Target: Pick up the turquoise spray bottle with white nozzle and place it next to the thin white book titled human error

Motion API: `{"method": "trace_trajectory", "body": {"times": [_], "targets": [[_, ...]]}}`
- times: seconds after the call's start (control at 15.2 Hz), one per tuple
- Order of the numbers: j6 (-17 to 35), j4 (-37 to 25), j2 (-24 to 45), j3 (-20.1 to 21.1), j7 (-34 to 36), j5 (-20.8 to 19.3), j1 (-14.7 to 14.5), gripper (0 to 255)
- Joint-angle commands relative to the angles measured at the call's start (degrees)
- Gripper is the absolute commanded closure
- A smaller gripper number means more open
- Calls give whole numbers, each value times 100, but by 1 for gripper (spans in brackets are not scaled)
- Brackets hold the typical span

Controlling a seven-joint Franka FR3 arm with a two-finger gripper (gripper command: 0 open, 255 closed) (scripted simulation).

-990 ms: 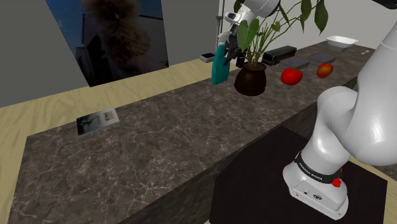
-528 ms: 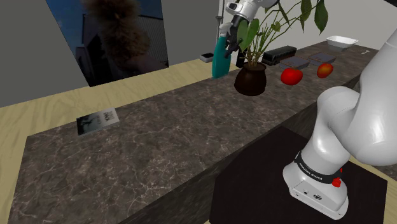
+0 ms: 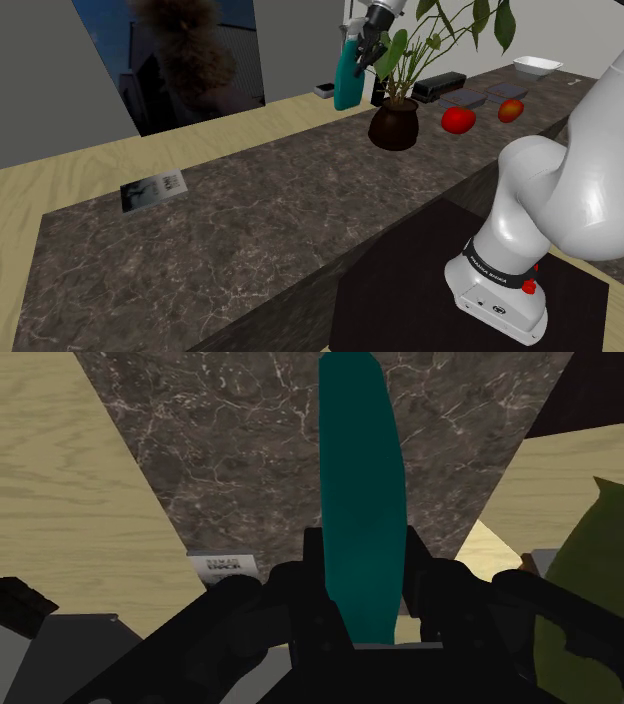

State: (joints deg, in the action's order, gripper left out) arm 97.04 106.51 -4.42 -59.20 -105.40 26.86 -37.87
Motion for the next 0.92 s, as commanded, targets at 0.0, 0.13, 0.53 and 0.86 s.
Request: {"method": "trace_trajectory", "body": {"times": [0.0,0.13,0.53,0.86], "targets": [[-131,-134,-31,4,76,-34,3,255],[-262,-280,-34,3,142,-42,2,255],[-683,-757,18,-29,308,-11,2,255],[-1043,-1175,128,-87,402,78,15,255]]}}
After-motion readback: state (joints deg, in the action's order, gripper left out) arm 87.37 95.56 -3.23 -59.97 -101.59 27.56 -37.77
